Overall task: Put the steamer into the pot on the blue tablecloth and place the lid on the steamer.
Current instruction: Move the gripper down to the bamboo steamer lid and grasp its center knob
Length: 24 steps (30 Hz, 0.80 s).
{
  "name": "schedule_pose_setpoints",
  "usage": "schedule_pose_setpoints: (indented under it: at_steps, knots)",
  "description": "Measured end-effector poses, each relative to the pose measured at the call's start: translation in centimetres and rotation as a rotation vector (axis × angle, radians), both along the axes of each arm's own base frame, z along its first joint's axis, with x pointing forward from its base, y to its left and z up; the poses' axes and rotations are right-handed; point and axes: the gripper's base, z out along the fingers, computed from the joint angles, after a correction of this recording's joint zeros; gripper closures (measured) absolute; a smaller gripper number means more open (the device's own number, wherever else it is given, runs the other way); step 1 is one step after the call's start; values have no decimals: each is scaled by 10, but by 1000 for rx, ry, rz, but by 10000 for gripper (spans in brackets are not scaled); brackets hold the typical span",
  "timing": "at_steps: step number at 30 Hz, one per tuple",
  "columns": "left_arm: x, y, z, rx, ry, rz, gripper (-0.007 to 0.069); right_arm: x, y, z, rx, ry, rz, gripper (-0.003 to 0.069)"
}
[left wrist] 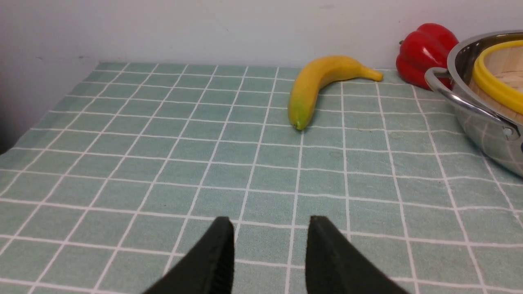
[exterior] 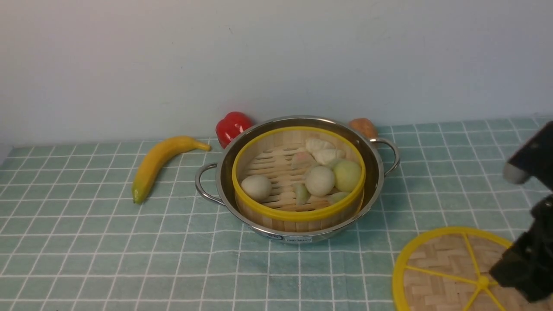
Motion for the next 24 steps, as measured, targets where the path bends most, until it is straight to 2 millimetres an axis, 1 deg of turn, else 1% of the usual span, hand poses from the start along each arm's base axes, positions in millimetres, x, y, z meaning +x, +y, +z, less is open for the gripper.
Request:
schedule_pose_setpoints:
  at_steps: [4, 6, 8, 9, 10, 12, 14, 19, 22, 23, 24]
  knots:
    - [0, 0, 0, 1, 0, 0, 382, 34, 7, -15, -38, 87, -79, 414]
    - [0, 0, 0, 1, 0, 0, 382, 49, 6, -30, -111, 146, -104, 414]
    - [0, 0, 0, 1, 0, 0, 382, 55, 4, -43, -168, 202, -124, 414]
    - [0, 0, 0, 1, 0, 0, 382, 56, 3, -45, -179, 210, -123, 414]
    - [0, 0, 0, 1, 0, 0, 382, 59, 2, -53, -205, 240, -130, 414]
    - [0, 0, 0, 1, 0, 0, 382, 62, 4, -60, -205, 250, -134, 414]
    - [0, 0, 0, 1, 0, 0, 382, 63, 4, -62, -201, 248, -136, 414]
    - [0, 0, 0, 1, 0, 0, 382, 68, 5, -74, -212, 276, -134, 414]
    - [0, 0, 0, 1, 0, 0, 382, 72, 6, -89, -230, 320, -130, 414]
    - [0, 0, 0, 1, 0, 0, 382, 72, 6, -90, -231, 323, -130, 414]
    - [0, 0, 0, 1, 0, 0, 382, 74, 7, -97, -238, 341, -128, 414]
